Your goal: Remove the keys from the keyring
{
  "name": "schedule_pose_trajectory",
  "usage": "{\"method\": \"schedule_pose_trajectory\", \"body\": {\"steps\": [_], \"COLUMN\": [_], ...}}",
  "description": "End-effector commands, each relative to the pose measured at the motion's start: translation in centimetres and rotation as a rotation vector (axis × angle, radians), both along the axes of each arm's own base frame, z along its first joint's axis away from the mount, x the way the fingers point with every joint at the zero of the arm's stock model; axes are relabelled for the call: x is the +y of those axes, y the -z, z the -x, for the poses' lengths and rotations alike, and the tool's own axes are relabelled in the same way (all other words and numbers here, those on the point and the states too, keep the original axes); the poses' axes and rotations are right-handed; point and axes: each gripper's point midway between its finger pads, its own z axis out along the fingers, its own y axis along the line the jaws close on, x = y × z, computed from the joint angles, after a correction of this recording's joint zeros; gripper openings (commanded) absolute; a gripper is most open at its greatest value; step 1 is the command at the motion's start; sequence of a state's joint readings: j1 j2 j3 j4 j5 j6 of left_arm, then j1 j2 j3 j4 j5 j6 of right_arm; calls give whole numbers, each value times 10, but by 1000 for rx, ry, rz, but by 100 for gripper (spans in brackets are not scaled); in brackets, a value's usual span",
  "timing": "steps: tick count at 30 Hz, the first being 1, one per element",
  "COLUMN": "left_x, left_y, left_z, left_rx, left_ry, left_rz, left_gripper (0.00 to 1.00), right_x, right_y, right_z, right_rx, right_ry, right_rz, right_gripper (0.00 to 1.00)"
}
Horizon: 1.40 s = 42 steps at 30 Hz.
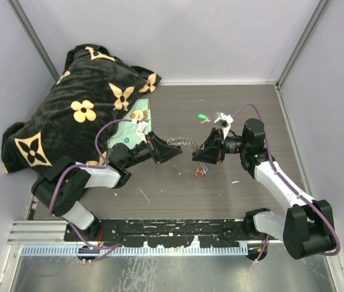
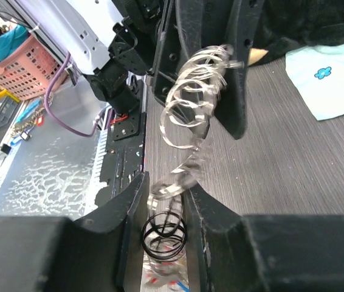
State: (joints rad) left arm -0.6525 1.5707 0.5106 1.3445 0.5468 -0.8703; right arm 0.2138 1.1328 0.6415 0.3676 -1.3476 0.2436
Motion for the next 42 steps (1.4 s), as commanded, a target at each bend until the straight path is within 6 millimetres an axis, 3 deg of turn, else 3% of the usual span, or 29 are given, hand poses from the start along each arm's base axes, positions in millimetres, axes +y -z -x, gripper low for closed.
{"method": "schedule_pose_trajectory", "body": {"steps": [1,3,6,11,14,17,19,20,21,24,27,30,33,35,36,38,39,40,42], "left_x": [1,5,11,18,24,40,58,65,72,87,100,118,136,128,106,47,32,28,42], "left_y": [-28,-29,-35,-40,-38,-32,-34,-49,-49,-58,-44,-30,-26,-29,-30,-40,-47,-52,-60], "left_z": [12,13,17,22,22,26,25,22,22,27,27,0,-25,-32,-22,16,31,34,20], "left_rx": [-88,-103,-134,-160,-172,-207,-263,-297,-300,-344,-319,-319,-211,-196,-210,-285,-342,-382,-394], "left_ry": [52,38,19,0,-25,-66,-129,-173,-191,-249,-231,-297,-353,-354,-272,-71,-37,-64,-165], "left_rz": [62,62,68,12,-138,-390,-576,-651,-757,-1097,-1379,-1536,-1521,-1445,-1361,-1148,-1098,-1104,-1130], "left_gripper": [20,3,0,0,0,0,0,0,0,0,0,0,0,0,0,0,0,0,0], "right_x": [0,-2,-4,-9,-17,-37,-51,-57,-61,-65,-66,-68,-69,-68,-67,-65,-63,-62,-59], "right_y": [-16,-15,-14,-7,-6,-10,-10,-9,-8,-6,-6,-5,-4,-4,-2,-1,-1,-1,-2], "right_z": [0,-2,-8,-14,-22,-40,-50,-52,-53,-53,-52,-53,-53,-53,-52,-49,-46,-44,-36], "right_rx": [-82,-77,-74,-90,-122,-201,-231,-242,-249,-270,-275,-276,-274,-271,-262,-247,-243,-243,-259], "right_ry": [-15,0,31,80,126,231,295,317,335,354,358,369,378,380,373,348,329,314,278], "right_rz": [-23,-21,-17,28,75,152,194,206,214,220,217,218,213,207,202,189,180,172,148], "right_gripper": [1,1,2,45,70,89,94,95,96,98,99,99,99,99,99,99,99,99,99]}}
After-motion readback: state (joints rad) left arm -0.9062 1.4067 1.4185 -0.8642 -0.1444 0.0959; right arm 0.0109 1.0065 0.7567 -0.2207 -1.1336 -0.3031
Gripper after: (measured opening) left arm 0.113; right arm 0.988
